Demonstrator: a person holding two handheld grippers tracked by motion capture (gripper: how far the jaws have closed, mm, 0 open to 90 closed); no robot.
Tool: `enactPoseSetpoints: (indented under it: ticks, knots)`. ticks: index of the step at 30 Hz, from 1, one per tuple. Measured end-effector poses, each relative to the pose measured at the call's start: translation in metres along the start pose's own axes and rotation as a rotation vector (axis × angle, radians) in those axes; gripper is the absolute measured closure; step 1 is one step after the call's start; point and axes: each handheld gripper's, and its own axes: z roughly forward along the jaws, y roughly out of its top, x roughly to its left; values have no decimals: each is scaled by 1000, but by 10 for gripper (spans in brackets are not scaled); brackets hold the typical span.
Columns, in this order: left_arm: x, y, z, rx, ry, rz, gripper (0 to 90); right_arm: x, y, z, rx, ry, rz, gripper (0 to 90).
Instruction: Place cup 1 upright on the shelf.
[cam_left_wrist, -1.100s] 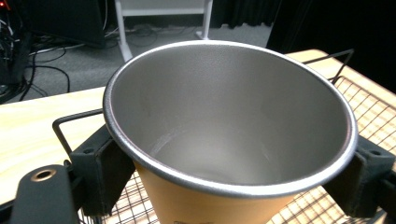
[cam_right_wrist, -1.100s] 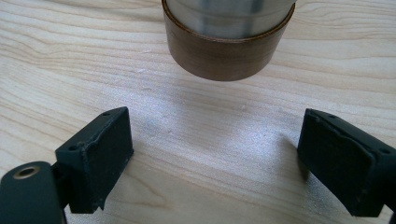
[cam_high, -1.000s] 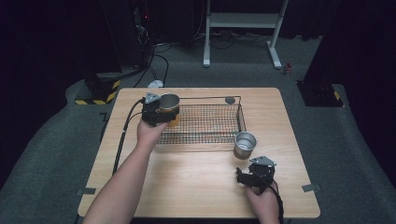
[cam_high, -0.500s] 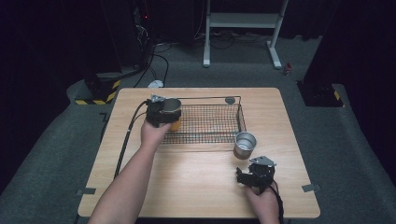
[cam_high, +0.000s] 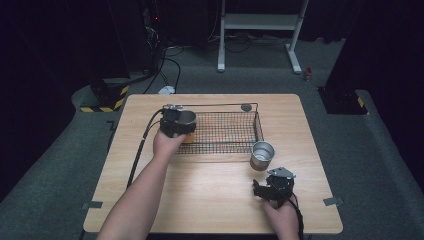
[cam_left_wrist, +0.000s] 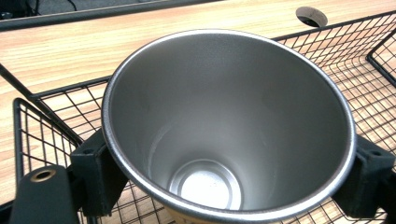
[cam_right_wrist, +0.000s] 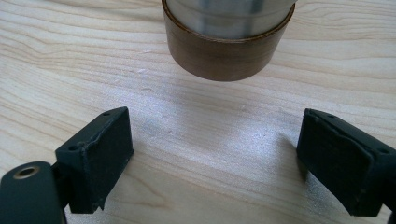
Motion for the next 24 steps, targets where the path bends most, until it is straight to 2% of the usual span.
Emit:
enactPoseSetpoints:
  ticks: [6, 8, 24]
  knots:
    - [-5, -1, 4, 21, 12, 13, 145, 0, 0, 0, -2, 1, 0, 102]
    - [-7, 0, 4, 27, 18, 34, 145, 0, 0, 0, -2, 1, 0, 102]
    - [-7, -1, 3, 36, 19, 44, 143, 0, 0, 0, -2, 1, -1, 102]
